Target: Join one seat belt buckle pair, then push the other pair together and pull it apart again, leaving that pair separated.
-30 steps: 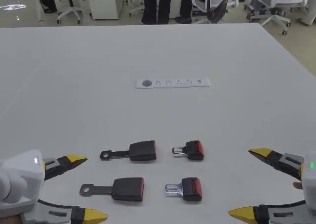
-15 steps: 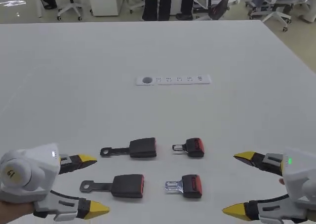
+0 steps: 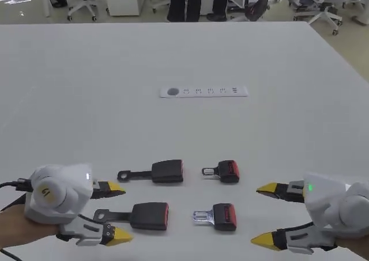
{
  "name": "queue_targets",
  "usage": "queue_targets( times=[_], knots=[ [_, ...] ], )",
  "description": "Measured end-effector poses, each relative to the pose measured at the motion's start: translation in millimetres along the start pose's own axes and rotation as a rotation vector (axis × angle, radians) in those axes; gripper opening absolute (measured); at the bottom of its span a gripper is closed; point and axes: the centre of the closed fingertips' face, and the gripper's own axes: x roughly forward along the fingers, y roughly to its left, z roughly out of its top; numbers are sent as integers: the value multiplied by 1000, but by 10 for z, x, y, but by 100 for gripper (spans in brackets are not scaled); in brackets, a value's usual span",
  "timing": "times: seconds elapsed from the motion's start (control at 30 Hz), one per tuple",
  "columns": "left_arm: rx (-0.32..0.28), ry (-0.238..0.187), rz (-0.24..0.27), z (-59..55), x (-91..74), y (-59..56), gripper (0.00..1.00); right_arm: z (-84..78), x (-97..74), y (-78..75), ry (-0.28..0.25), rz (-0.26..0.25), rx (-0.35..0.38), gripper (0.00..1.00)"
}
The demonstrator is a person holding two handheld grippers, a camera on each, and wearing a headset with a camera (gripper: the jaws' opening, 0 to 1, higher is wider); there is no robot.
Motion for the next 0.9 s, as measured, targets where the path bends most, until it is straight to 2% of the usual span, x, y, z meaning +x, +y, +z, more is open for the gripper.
queue_targets(
  times=[0.13, 0.27, 0.37, 0.5, 0.63, 0.9],
  knots=[
    [38, 32, -24, -9, 67, 0, 54, 12, 77, 10, 7, 19, -15, 50],
    [49, 53, -42, 13, 119, 2, 51, 9, 149, 18, 17, 39, -27, 48],
    [67, 77, -56, -17, 152, 16, 50, -25, 206, 16, 37, 54, -45, 46],
    [78, 95, -67, -3, 178, 32, 49, -81, 283, 5, 59, 61, -47, 44],
    [90, 114, -81, -47, 231, 66, 47, -89, 385, 27, 77, 79, -65, 42],
    [105, 146, -108, -61, 316, 60, 43, -146, 538, 13, 111, 112, -87, 38]
  ],
)
